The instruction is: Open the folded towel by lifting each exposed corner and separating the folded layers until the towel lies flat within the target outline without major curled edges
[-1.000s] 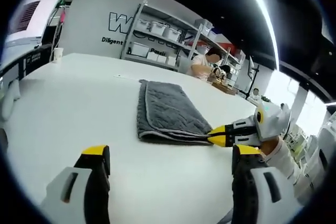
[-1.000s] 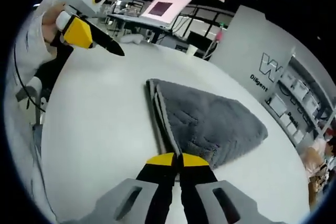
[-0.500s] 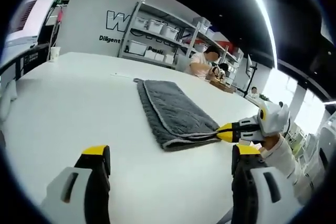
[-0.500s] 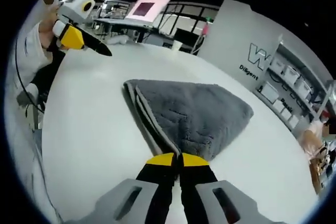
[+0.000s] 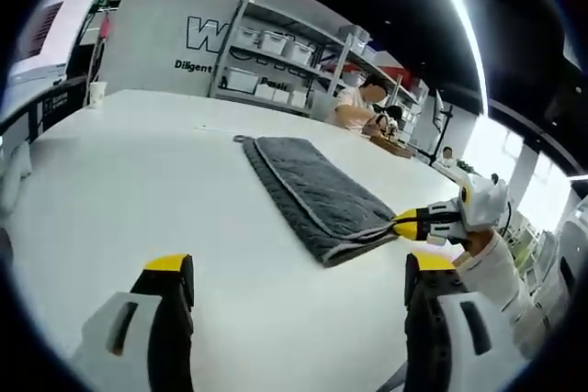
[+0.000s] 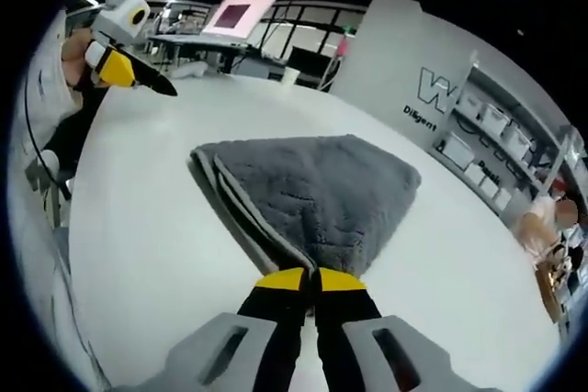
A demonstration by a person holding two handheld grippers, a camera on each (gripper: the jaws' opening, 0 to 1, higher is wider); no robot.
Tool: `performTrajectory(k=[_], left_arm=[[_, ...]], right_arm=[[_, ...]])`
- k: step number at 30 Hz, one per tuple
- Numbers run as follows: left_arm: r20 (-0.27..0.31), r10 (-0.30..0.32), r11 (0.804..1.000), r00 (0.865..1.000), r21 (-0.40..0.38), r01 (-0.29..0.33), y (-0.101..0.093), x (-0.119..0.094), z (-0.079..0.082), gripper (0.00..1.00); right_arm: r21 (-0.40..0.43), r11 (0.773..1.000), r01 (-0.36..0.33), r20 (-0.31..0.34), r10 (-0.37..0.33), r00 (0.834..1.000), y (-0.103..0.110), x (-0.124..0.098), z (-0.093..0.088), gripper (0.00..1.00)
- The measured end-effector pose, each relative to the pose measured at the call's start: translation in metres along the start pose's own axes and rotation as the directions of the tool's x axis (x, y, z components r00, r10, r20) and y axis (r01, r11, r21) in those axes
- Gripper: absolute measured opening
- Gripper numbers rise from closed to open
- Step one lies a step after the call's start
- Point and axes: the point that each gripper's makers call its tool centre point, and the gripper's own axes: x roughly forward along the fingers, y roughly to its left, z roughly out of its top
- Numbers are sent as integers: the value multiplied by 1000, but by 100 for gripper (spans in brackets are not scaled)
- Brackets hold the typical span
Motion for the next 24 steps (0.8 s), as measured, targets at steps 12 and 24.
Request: performTrajectory(k=[12,24], left_arm=[[-21,-13,1000,1000,14,13,-5,5,-3,95],[-30,-32,999,999,28,32,-14,12,-3,95]], right_arm=[[80,997,17,24,-19,1000,-8,-19,-9,0],[205,977,62,64,-76,995,-28,-54,-5,36]])
